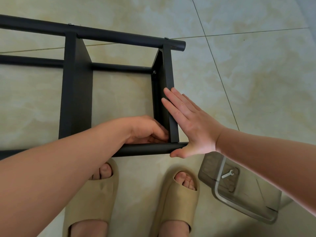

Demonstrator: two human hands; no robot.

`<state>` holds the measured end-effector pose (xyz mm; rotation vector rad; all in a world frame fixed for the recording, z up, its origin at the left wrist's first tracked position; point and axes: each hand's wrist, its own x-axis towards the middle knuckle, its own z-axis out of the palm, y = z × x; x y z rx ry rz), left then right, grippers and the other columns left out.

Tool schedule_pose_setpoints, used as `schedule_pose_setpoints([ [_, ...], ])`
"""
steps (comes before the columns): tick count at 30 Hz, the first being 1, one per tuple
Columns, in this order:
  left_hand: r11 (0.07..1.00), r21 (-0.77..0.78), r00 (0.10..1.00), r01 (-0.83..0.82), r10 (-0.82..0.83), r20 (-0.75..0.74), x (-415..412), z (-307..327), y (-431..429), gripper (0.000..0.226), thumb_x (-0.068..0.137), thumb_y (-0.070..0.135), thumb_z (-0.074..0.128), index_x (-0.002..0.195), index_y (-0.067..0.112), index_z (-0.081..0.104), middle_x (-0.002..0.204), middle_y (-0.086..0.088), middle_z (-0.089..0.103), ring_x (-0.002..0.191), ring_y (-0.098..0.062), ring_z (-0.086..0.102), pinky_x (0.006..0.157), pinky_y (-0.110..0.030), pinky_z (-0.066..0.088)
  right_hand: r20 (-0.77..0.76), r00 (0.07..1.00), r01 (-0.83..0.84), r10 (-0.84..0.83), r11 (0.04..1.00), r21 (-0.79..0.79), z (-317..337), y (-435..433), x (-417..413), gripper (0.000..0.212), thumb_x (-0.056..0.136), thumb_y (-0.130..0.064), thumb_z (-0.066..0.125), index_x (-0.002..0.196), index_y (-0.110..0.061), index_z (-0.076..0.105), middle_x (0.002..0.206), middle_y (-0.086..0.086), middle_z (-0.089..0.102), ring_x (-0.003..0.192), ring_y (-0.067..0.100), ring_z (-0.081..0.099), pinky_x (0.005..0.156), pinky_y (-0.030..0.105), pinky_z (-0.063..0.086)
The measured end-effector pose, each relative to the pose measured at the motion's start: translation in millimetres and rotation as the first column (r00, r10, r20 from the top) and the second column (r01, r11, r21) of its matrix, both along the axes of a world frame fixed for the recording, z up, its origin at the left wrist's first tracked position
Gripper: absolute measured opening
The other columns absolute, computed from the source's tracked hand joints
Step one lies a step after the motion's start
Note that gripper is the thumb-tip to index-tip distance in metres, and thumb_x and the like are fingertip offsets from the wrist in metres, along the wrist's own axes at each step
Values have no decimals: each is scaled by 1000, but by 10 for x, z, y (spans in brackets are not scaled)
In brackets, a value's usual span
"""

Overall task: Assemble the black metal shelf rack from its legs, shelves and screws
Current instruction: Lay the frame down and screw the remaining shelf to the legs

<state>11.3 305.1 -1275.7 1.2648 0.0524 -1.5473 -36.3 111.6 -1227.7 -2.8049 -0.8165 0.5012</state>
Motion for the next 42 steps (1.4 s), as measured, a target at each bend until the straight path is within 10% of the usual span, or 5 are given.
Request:
schedule_pose_setpoints([
  [21, 998, 28, 992, 61, -64, 111, -50, -8, -29, 34, 88, -1, 62, 63, 16, 77, 73, -8, 71, 67, -19, 68, 72, -29, 55, 1, 1000, 6, -6, 1000, 18, -35, 10, -36, 132, 67, -83, 58, 162, -9, 2, 169, 11, -10, 156, 27, -12, 125, 53, 13],
  [32, 1000, 13, 996, 24, -25, 81, -47, 3, -28, 13, 88, -1, 62, 87, 4, 74, 89, -15, 74, 86, -27, 71, 90, -40, 55, 5, 1000, 6, -6, 999, 33, -47, 10, -38, 132, 67, -83, 59, 161, -10, 1, 169, 11, -10, 156, 28, -12, 124, 56, 15],
  [38, 999, 16, 995, 38, -40, 96, -41, 4, 1, 19, 89, -5, 60, 81, 6, 73, 76, -9, 70, 68, -17, 68, 72, -28, 55, 3, 1000, 6, -6, 1000, 24, -42, 10, -41, 132, 67, -83, 58, 161, -10, 2, 169, 11, -10, 156, 27, -12, 125, 55, 15],
  [42, 1000, 26, 998, -9, 8, 58, -48, 17, -5, 16, 85, -7, 59, 84, 1, 73, 87, -19, 69, 80, -27, 68, 88, -39, 54, 0, 1000, 9, -9, 1000, 25, -40, 14, -44, 132, 66, -83, 59, 161, -11, 1, 169, 10, -11, 156, 27, -12, 125, 54, 13],
])
